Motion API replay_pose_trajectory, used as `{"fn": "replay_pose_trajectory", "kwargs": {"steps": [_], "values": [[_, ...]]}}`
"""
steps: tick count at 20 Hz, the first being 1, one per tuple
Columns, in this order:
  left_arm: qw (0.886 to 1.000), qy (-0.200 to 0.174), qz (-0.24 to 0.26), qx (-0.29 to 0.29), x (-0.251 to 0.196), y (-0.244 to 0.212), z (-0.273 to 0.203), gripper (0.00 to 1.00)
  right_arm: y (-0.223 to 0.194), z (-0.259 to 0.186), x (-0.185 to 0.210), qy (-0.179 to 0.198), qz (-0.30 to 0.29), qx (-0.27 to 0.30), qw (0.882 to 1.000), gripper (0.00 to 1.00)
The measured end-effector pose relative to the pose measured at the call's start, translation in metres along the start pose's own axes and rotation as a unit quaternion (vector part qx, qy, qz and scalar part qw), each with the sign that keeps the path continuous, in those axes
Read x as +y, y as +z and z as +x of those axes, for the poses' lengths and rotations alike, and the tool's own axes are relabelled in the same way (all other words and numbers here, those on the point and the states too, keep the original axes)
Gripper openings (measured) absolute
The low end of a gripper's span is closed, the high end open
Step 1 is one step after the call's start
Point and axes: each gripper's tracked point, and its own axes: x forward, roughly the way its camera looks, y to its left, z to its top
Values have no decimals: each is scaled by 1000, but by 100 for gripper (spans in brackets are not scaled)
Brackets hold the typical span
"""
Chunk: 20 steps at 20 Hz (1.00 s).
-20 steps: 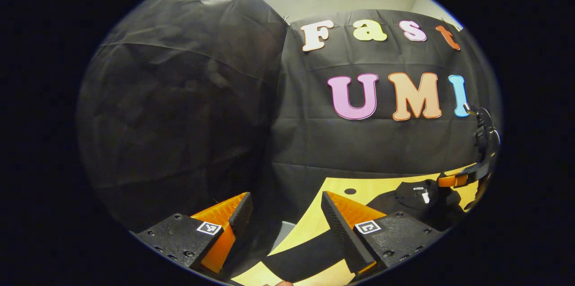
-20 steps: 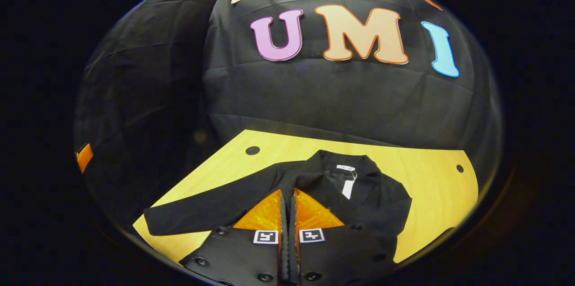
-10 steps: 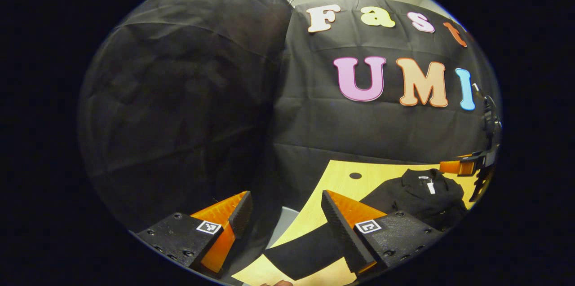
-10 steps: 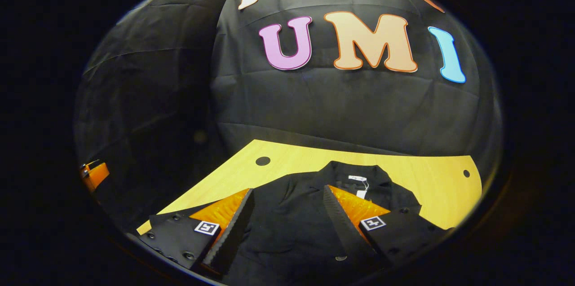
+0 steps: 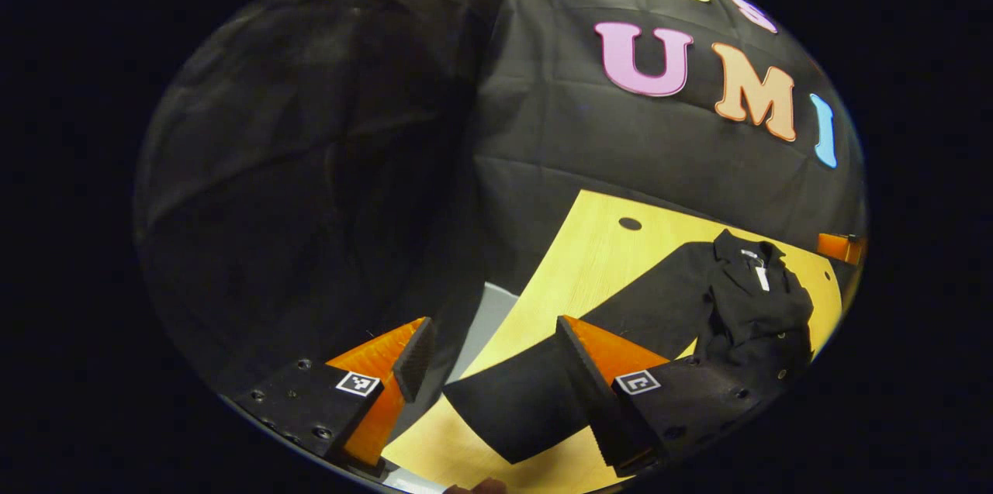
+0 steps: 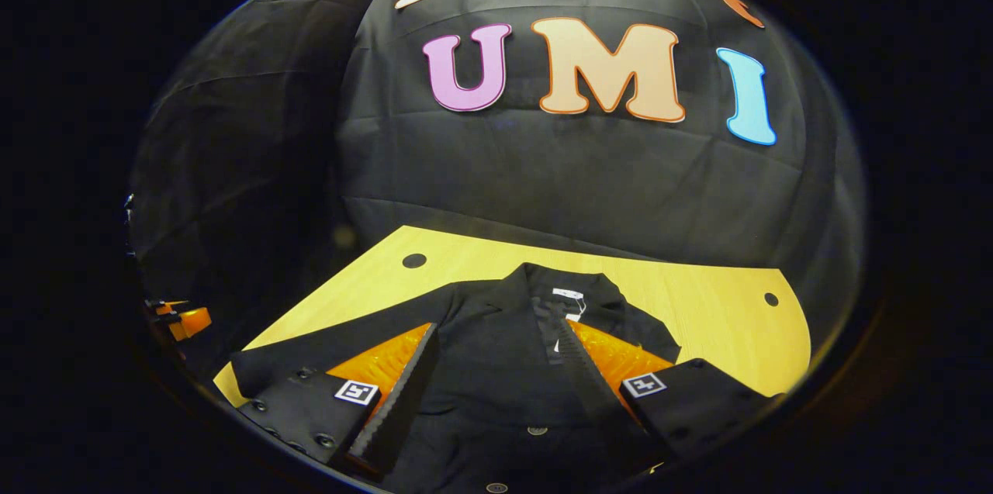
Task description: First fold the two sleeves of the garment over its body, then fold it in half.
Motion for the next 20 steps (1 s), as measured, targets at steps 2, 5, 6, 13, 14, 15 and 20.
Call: {"fn": "replay_pose_trajectory", "kwargs": {"steps": [2,5,6,13,14,15,20], "values": [[1000,1,3,18,1,-19,5,94,-4,-4,-5,-7,3,4,1000,94],[999,4,8,53,5,-48,11,94,-11,-8,-12,-16,7,10,1000,98],[998,4,6,63,4,-55,14,94,-13,-10,-14,-18,7,13,1000,94],[991,3,-30,128,-7,-96,30,95,-18,-18,-26,-28,17,16,999,98],[990,4,-34,136,-8,-100,30,96,-18,-19,-27,-29,17,15,999,98],[989,4,-35,141,-8,-103,30,96,-19,-20,-28,-30,16,15,999,98],[990,9,2,139,-8,-110,31,97,-20,-24,-30,-32,13,14,999,98]]}}
